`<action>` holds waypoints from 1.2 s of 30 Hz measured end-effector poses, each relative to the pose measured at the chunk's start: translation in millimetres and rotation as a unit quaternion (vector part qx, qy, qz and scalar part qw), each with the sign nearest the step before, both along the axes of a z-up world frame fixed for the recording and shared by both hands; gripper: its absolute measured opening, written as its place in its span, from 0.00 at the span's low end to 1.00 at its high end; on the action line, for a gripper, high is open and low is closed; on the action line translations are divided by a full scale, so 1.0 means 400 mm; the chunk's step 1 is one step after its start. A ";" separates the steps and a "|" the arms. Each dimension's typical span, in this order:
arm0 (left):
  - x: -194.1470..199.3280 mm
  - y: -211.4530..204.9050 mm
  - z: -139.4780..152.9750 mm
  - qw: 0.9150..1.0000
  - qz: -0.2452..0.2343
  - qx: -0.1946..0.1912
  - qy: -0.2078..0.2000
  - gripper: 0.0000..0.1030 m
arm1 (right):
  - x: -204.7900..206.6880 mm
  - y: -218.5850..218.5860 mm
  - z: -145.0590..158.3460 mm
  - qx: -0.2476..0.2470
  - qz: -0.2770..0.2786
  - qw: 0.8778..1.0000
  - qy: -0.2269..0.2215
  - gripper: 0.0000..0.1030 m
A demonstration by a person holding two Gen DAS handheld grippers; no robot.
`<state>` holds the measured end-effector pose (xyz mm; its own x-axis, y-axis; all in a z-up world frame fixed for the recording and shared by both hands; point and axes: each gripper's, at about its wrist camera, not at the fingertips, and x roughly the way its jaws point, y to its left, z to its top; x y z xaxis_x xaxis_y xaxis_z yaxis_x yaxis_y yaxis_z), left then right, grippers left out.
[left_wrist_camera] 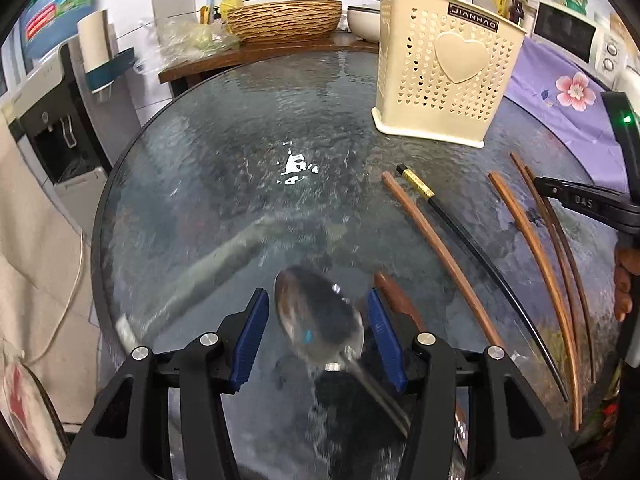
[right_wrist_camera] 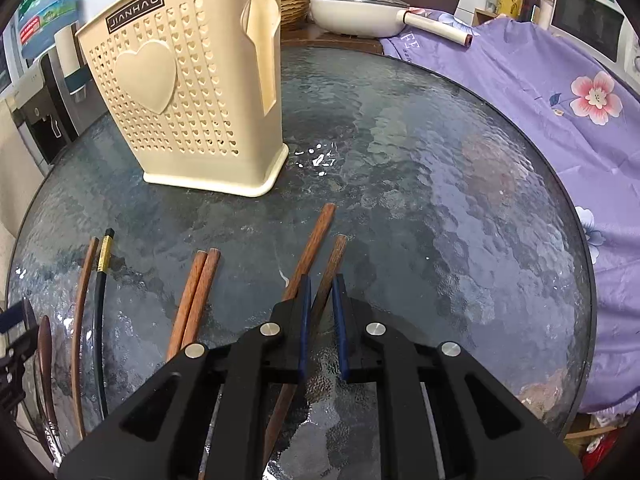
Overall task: Organize utensils
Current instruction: 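Close the left gripper on the metal spoon while the right gripper closes on a wooden chopstick, then lift the metal spoon with the left gripper while the right gripper lifts the chopstick upright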
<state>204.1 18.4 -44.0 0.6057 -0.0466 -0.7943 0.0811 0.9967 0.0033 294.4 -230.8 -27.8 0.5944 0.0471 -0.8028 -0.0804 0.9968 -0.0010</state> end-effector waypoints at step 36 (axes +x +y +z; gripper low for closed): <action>0.004 -0.058 0.002 1.000 0.013 0.011 -0.010 0.35 | -0.005 0.020 0.003 -0.008 0.006 1.000 -0.002 0.11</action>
